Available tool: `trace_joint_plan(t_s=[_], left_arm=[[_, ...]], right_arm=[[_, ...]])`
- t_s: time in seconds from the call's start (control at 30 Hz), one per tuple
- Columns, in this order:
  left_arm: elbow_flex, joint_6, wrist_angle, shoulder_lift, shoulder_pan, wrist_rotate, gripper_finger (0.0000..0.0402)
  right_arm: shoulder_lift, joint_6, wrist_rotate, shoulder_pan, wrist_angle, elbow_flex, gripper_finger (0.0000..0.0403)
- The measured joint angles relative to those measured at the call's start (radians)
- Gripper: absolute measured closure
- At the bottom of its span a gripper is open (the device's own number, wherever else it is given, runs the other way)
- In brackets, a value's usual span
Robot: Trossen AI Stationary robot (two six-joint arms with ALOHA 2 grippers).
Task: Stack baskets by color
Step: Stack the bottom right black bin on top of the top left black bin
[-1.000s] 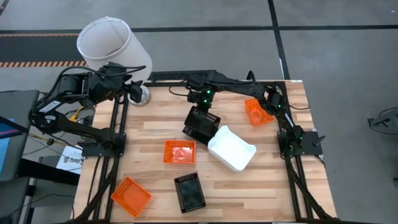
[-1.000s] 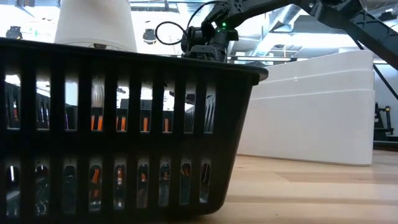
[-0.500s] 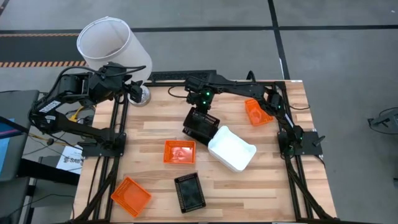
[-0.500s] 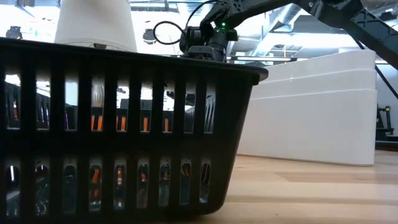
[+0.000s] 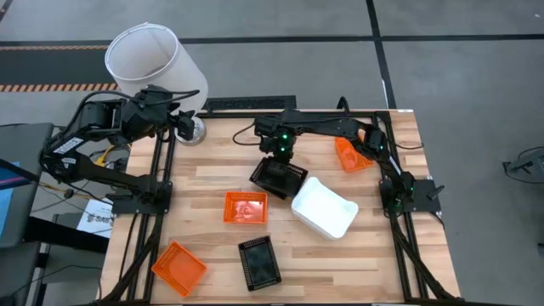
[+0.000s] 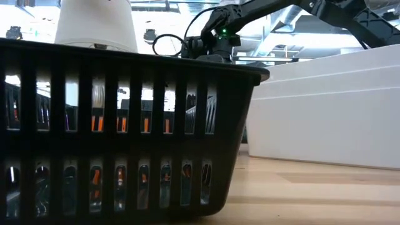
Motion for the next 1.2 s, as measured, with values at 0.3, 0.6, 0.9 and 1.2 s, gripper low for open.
trace_joint_plan(t_s=[0.3,0.6,0.9,1.2], left_arm=[[0.000,0.001,-0.001,0.000,0.000,0.000,0.0164],[0.000,0.002,-0.003,0.000,0.000,-0.007,0.0164],[0.000,0.003,-0.003,0.000,0.000,-0.008,0.0164],[0.000,0.003,-0.003,0.000,0.000,-0.008,0.0164]], right_arm=[[0.000,0.093,0.004,-0.003,0.129,0.001,0.0391],[0.000,0.104,0.028,0.004,0.136,0.001,0.0391],[0.000,0.108,0.077,0.027,0.164,0.001,0.0377],[0.000,0.109,0.082,0.028,0.163,0.001,0.0329]])
